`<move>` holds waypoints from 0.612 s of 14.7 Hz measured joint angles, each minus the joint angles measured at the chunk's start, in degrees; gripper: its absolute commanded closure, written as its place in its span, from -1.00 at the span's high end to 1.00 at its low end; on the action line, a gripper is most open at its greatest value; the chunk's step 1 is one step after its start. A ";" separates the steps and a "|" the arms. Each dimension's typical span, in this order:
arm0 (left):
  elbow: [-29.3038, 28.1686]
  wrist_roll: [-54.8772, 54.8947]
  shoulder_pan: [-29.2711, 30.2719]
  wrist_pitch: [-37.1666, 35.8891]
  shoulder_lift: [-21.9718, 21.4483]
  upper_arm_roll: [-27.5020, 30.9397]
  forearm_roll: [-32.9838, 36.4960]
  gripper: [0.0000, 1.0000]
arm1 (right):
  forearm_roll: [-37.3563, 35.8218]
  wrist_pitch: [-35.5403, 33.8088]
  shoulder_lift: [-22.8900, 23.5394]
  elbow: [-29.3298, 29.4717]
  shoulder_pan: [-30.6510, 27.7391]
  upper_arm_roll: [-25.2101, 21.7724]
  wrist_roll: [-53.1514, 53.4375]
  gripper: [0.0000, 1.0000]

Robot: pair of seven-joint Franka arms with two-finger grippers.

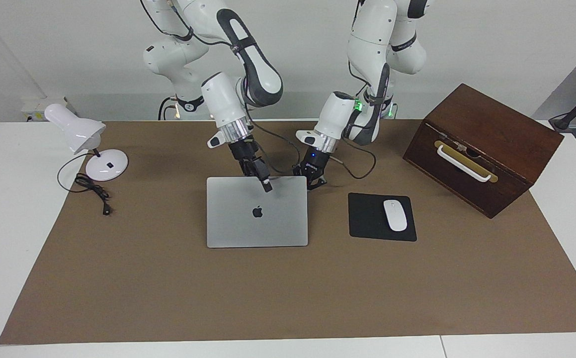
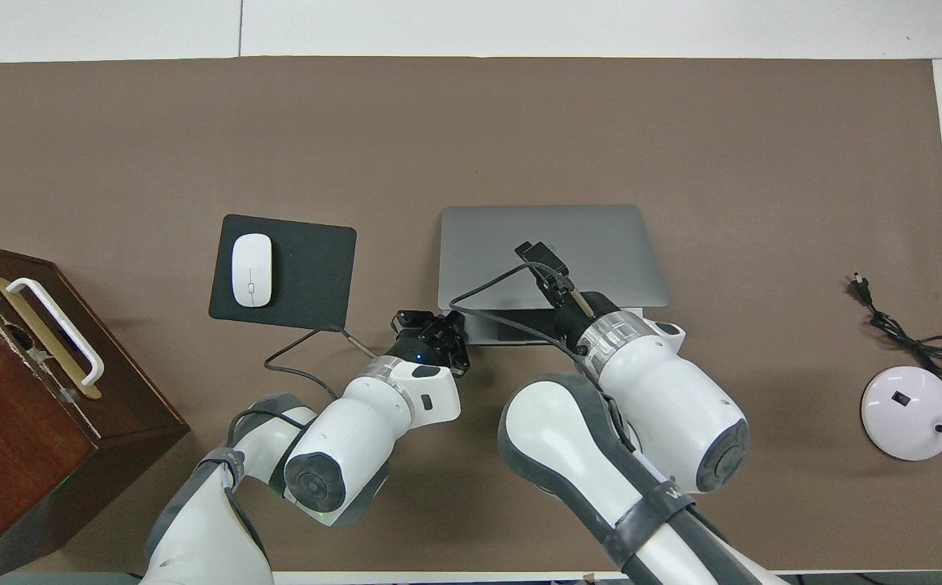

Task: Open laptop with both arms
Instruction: 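Lift the laptop lid upward with the right gripper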

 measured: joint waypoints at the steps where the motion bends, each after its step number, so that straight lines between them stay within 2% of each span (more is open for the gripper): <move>1: 0.10 0.00 0.00 0.02 0.08 0.00 0.00 -1.00 | 0.00 -0.74 0.29 1.03 -0.35 0.00 -0.08 1.00; 9: 0.37 0.00 0.17 0.11 0.32 0.00 0.54 -1.00 | -2.88 -3.36 4.01 10.20 -3.83 -0.19 -2.10 1.00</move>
